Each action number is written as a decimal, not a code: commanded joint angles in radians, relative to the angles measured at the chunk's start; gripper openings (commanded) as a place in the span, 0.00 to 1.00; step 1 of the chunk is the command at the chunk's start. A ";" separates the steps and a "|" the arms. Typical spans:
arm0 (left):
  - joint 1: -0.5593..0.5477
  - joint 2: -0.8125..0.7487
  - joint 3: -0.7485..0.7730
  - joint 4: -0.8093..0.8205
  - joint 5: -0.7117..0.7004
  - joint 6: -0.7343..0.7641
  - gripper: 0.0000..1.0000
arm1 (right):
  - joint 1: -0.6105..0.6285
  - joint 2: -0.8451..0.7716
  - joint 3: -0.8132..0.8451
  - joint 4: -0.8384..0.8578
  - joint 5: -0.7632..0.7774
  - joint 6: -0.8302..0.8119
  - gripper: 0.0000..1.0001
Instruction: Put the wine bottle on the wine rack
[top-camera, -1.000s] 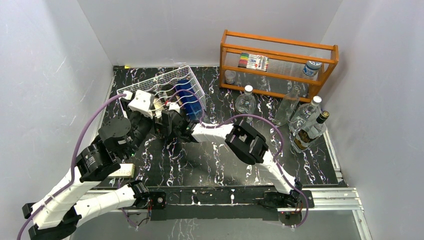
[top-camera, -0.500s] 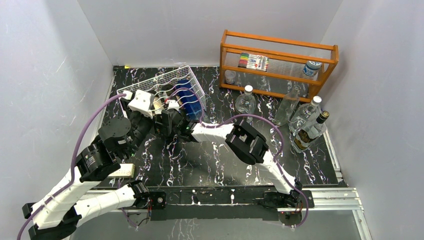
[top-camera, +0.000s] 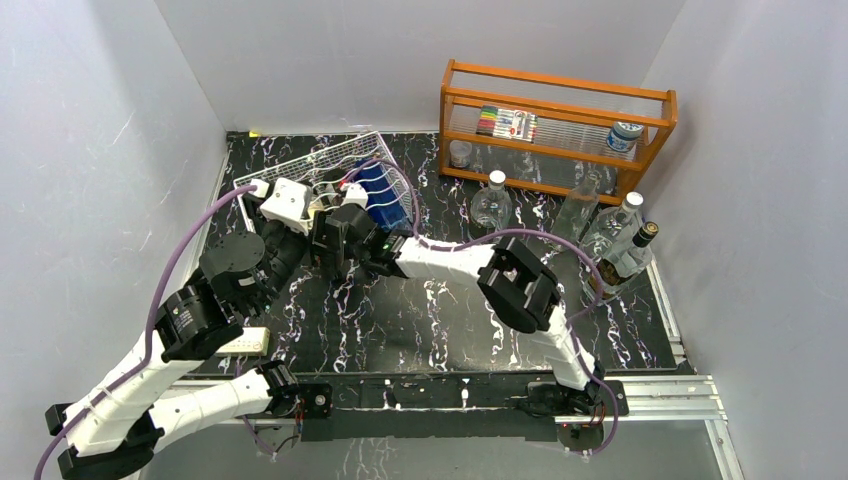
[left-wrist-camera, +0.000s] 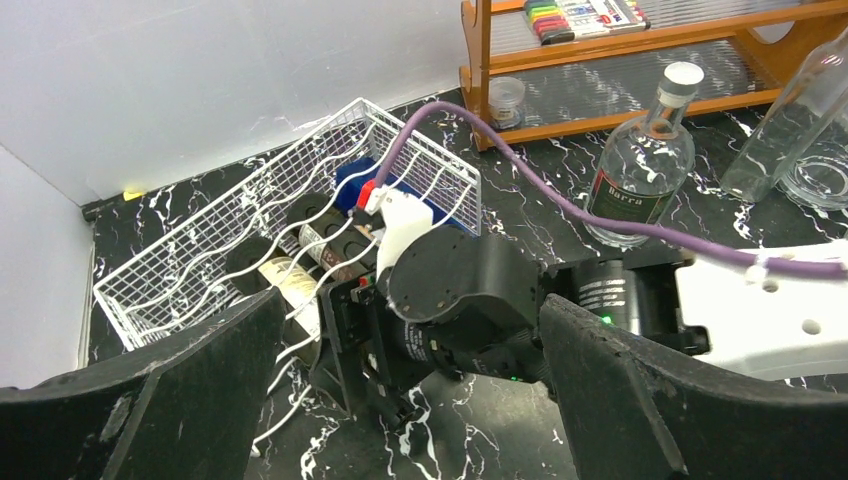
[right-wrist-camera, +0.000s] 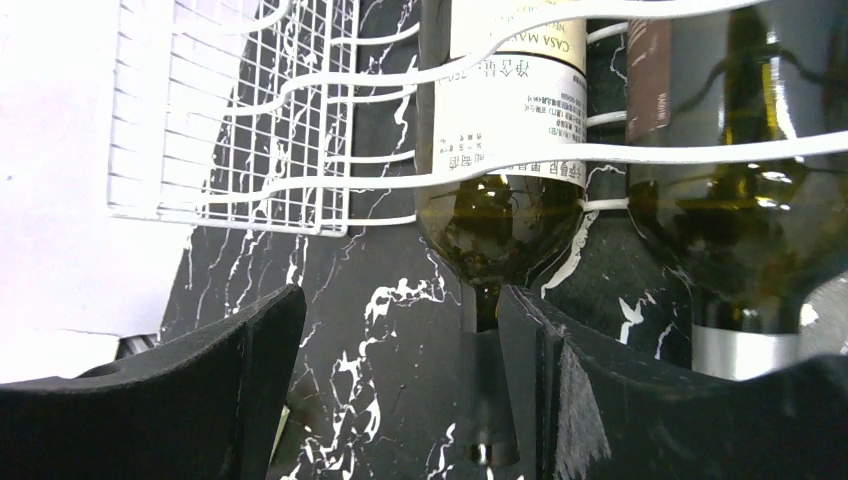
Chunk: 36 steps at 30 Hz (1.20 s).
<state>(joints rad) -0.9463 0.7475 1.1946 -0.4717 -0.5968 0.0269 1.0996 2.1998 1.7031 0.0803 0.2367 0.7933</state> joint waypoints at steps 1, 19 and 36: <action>-0.002 -0.005 0.046 0.018 -0.024 0.017 0.98 | -0.006 -0.115 -0.049 0.007 0.051 0.023 0.81; -0.003 -0.125 0.038 0.048 0.034 0.001 0.98 | -0.094 -0.745 -0.562 -0.229 0.289 -0.136 0.78; -0.002 -0.163 -0.227 0.142 0.146 -0.189 0.98 | -0.335 -1.146 -0.512 -0.531 0.588 -0.381 0.81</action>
<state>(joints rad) -0.9463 0.5785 0.9958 -0.3687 -0.4786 -0.0849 0.8223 1.0473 1.1305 -0.3923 0.7422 0.4965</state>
